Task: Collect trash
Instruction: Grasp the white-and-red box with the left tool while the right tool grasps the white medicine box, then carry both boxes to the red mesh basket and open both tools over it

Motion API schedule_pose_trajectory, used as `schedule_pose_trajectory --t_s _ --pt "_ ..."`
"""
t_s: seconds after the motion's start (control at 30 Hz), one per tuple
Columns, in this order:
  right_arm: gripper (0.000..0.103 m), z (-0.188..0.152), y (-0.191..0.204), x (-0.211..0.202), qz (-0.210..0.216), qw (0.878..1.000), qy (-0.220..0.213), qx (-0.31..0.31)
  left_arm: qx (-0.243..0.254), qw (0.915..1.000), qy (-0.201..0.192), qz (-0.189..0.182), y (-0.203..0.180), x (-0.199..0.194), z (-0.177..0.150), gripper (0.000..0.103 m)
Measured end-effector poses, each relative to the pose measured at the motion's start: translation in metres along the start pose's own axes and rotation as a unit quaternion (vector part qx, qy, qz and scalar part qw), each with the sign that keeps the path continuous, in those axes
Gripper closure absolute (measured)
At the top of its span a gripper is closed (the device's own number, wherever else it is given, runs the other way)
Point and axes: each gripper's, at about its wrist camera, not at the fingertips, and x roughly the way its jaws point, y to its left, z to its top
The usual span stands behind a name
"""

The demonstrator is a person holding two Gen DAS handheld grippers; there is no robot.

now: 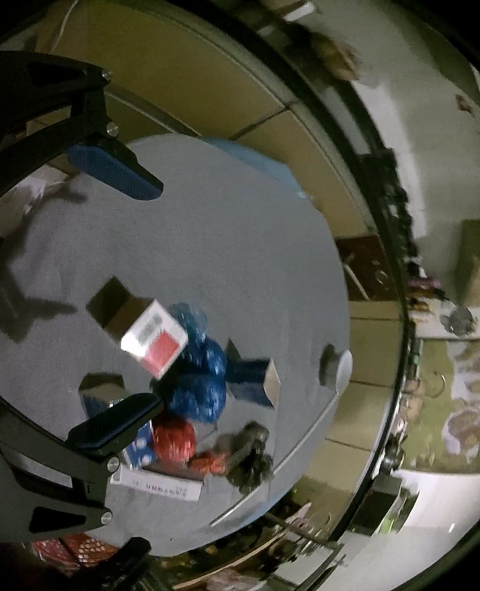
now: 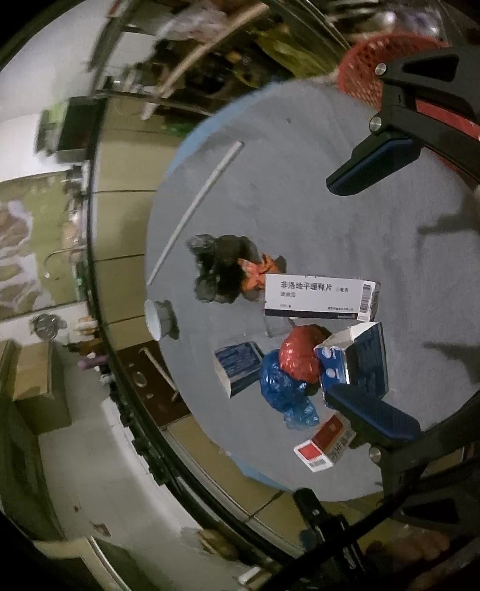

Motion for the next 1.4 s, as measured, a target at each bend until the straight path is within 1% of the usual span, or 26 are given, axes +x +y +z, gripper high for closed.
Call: schedule_pose_trajectory --t_s 0.03,0.1,0.17,0.2,0.23,0.3,0.4,0.5,0.57,0.63,0.67,0.7,0.73,0.77,0.8,0.97,1.1,1.17,1.27,1.33,1.4 --pt "0.011 0.002 -0.003 0.009 0.009 1.0 0.01 0.011 -0.005 1.0 0.006 -0.003 0.005 0.005 0.0 0.0" --pt "0.016 0.007 -0.008 0.029 0.018 0.999 0.029 0.028 -0.013 0.9996 0.018 -0.016 0.013 0.015 0.001 0.0" --pt "0.017 0.012 -0.012 0.048 0.021 0.998 0.045 0.041 -0.022 0.9988 0.029 -0.034 0.019 0.024 0.003 0.0" --pt "0.019 0.013 -0.013 0.055 0.025 0.997 0.051 0.046 -0.025 0.9982 0.036 -0.041 0.021 0.029 0.004 0.0" --pt "0.025 0.015 -0.015 0.066 0.03 0.996 0.06 0.053 -0.027 0.9976 0.044 -0.046 0.023 0.035 0.005 0.0" --pt "0.032 0.018 -0.018 0.088 0.03 0.994 0.08 0.065 -0.034 0.9961 0.059 -0.056 0.024 0.044 0.008 0.0" --pt "0.033 0.02 -0.021 0.109 0.036 0.991 0.102 0.084 -0.038 0.9946 0.069 -0.068 0.019 0.055 0.012 0.0" --pt "0.033 0.02 -0.016 0.121 0.038 0.989 0.114 0.08 -0.022 0.9939 0.073 -0.079 0.007 0.06 0.012 0.0" --pt "0.035 0.019 -0.015 0.126 0.038 0.989 0.119 0.078 -0.001 0.9939 0.07 -0.085 -0.004 0.061 0.009 0.0" --pt "0.053 0.017 -0.014 0.134 0.04 0.987 0.133 0.08 0.022 0.994 0.067 -0.084 -0.013 0.064 0.005 0.0" --pt "0.053 0.017 -0.015 0.136 0.041 0.986 0.137 0.084 0.031 0.9938 0.066 -0.084 -0.015 0.066 0.004 0.001" --pt "0.054 0.016 -0.018 0.138 0.045 0.985 0.138 0.093 0.038 0.9935 0.066 -0.086 -0.017 0.068 0.002 0.008" --pt "0.054 0.014 -0.019 0.138 0.046 0.985 0.135 0.096 0.044 0.9931 0.068 -0.085 -0.018 0.071 0.0 0.014" --pt "0.055 0.014 -0.019 0.138 0.046 0.985 0.133 0.096 0.048 0.9925 0.074 -0.085 -0.018 0.075 -0.002 0.031" --pt "0.055 0.014 -0.02 0.136 0.046 0.986 0.129 0.095 0.047 0.9915 0.082 -0.089 -0.017 0.078 -0.003 0.039" --pt "0.056 0.014 -0.032 0.121 0.053 0.986 0.114 0.107 0.045 0.9927 0.062 -0.094 -0.015 0.069 -0.003 0.039" --pt "0.056 0.013 -0.051 0.098 0.069 0.984 0.102 0.131 0.051 0.9938 0.029 -0.095 -0.022 0.047 0.005 0.039" --pt "0.056 0.01 -0.062 0.084 0.069 0.984 0.091 0.14 0.058 0.9933 0.008 -0.1 -0.029 0.031 0.009 0.039" --pt "0.056 0.006 -0.083 0.062 0.076 0.981 0.076 0.16 0.077 0.99 -0.023 -0.116 -0.048 0.005 0.014 0.039" --pt "0.056 0.002 -0.096 0.047 0.075 0.981 0.064 0.168 0.098 0.9848 -0.038 -0.138 -0.067 -0.011 0.015 0.039" --pt "0.056 -0.003 -0.114 0.029 0.071 0.98 0.05 0.177 0.132 0.9761 -0.042 -0.168 -0.099 -0.023 0.012 0.039"
